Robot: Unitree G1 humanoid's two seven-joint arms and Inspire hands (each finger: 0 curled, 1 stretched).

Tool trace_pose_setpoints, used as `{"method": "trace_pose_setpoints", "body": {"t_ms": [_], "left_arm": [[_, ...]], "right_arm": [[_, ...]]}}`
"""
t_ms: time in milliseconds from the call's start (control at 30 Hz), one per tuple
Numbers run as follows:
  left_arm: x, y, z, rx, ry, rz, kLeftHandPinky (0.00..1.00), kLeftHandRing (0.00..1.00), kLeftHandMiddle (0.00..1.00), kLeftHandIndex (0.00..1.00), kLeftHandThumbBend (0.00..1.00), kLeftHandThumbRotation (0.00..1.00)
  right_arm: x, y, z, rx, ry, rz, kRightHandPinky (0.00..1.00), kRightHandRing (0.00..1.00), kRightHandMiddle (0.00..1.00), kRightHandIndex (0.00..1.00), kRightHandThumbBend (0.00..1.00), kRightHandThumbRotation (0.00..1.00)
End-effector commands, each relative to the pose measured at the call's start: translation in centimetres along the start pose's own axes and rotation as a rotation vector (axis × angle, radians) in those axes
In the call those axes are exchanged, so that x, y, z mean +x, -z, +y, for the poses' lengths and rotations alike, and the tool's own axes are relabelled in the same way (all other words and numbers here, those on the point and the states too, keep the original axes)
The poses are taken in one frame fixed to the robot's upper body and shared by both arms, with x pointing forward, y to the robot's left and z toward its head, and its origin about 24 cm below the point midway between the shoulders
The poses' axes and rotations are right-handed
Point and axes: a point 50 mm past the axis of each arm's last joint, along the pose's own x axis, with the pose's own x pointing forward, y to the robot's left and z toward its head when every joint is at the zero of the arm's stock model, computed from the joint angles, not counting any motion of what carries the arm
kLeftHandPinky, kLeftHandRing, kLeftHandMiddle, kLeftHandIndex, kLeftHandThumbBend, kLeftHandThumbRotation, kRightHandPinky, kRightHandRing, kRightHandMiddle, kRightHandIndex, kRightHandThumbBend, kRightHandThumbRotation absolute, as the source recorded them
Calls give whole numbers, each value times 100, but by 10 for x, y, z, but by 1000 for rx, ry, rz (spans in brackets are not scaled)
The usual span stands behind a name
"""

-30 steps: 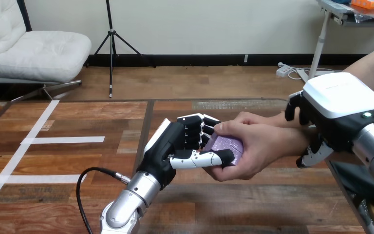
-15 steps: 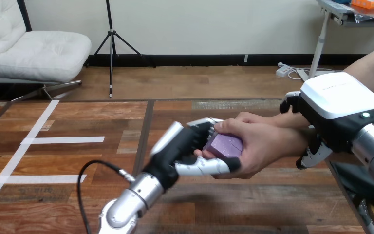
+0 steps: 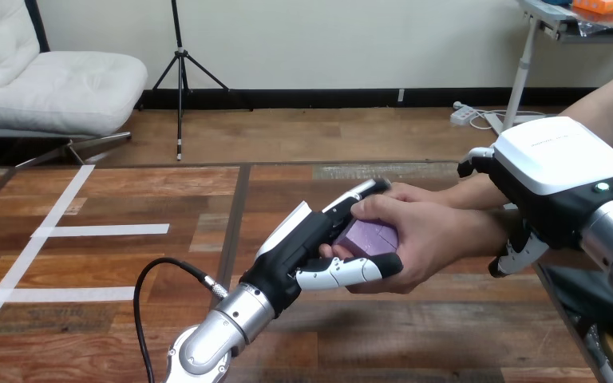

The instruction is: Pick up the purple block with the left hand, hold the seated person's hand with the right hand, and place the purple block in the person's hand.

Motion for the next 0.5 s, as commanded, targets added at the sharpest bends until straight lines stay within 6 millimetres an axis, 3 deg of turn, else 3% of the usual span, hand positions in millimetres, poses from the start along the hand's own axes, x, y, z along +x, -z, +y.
{"method": "trace_pose_setpoints", "body": {"t_ms": [0, 467], "left_arm": [[19, -23, 10, 55, 10, -107, 96, 100, 100, 100, 100, 61], [15, -22, 11, 27, -16, -122, 93, 99, 100, 100, 100, 59]], "right_arm": [[-3, 3, -34, -35, 151, 4, 67, 77, 80, 79, 94, 6], [-9, -3, -35, 43, 222, -40, 65, 75, 78, 75, 94, 3]]}}
